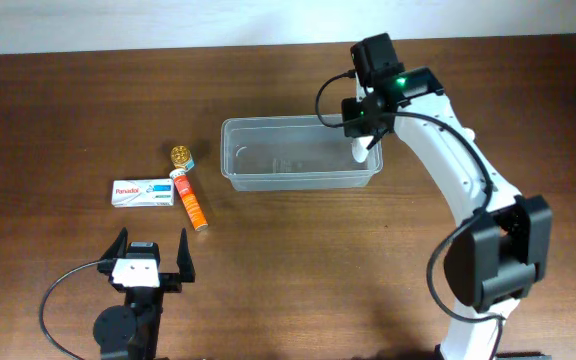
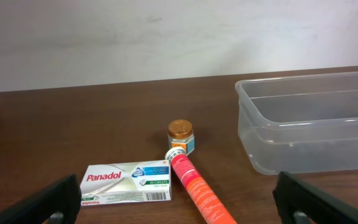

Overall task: Pack container
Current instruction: 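Carry the white bottle into the container and release it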

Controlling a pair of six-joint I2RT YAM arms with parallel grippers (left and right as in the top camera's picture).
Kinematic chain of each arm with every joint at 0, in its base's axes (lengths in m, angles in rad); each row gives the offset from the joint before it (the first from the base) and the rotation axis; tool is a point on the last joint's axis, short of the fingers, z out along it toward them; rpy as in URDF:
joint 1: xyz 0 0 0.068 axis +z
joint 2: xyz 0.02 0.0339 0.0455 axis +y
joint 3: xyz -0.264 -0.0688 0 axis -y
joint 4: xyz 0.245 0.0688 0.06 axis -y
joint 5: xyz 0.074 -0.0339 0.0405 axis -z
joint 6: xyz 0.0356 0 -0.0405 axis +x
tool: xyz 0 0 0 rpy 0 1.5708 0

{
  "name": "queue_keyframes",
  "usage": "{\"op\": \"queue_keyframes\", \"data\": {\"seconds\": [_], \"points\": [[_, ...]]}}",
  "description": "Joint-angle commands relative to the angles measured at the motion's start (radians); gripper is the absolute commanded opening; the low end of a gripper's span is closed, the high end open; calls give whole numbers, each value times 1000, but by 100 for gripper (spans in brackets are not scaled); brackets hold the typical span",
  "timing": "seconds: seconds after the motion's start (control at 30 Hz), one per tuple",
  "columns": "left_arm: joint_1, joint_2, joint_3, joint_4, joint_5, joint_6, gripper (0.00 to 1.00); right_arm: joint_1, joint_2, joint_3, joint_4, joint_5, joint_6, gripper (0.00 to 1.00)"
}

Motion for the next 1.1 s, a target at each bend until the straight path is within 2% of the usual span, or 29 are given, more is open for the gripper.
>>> {"op": "queue_keyframes", "data": {"seconds": [0.0,0.87,0.93,1.07], "points": [[4,-6,-6,-1,0,16,100,8,36,24,27,23,52,19],[4,-6,-6,-1,0,16,100,10,142,20,101,43,72,20],[4,-6,-6,-1,0,16,100,10,142,20,101,46,71,31],[4,-6,-6,-1,0,16,100,9,141,20,100,46,70,45]]}}
